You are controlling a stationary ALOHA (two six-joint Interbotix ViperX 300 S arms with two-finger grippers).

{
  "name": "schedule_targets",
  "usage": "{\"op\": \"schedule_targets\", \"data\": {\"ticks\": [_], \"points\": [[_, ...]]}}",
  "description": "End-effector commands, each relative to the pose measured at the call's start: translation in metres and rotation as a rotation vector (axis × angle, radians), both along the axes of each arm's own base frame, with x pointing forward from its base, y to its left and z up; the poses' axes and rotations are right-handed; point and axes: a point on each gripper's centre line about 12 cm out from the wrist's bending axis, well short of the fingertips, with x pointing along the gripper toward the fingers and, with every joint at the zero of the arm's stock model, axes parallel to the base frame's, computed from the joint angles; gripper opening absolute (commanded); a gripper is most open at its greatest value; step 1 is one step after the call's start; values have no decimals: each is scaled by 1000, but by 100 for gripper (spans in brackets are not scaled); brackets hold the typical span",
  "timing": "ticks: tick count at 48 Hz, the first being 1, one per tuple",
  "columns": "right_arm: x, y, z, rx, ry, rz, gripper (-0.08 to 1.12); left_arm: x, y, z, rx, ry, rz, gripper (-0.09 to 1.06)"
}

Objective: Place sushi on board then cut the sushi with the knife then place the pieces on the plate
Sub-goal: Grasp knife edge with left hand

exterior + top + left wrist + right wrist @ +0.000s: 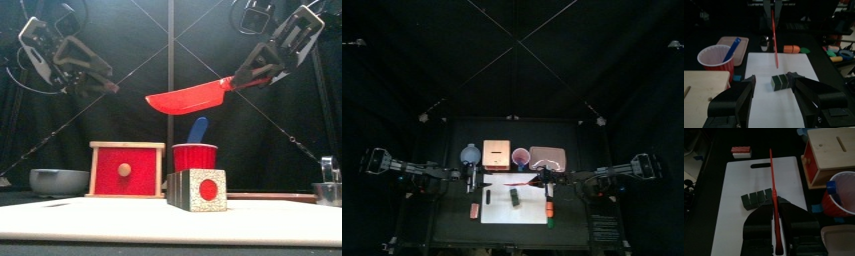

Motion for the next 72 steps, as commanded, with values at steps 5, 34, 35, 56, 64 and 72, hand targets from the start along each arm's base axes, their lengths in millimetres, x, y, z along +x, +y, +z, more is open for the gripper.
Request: {"op": "schedule_targets", "data": {"ticks": [5, 34, 35, 56, 64, 72], "points": [[11, -2, 10, 5, -28, -8, 42, 25, -8, -1, -28, 62, -6, 87], [22, 2, -7, 12, 5, 8, 42, 68, -21, -32, -34, 188, -20, 87], [22, 2, -7, 13, 5, 9, 42, 69, -21, -33, -35, 189, -19, 87], [27, 3, -13, 12, 22, 9, 42, 76, -16, -35, -38, 191, -3, 86], [28, 3, -15, 12, 30, 9, 42, 76, -15, -32, -36, 182, -1, 86], [29, 3, -13, 12, 25, 9, 42, 76, -11, -35, -37, 191, 9, 86]]}}
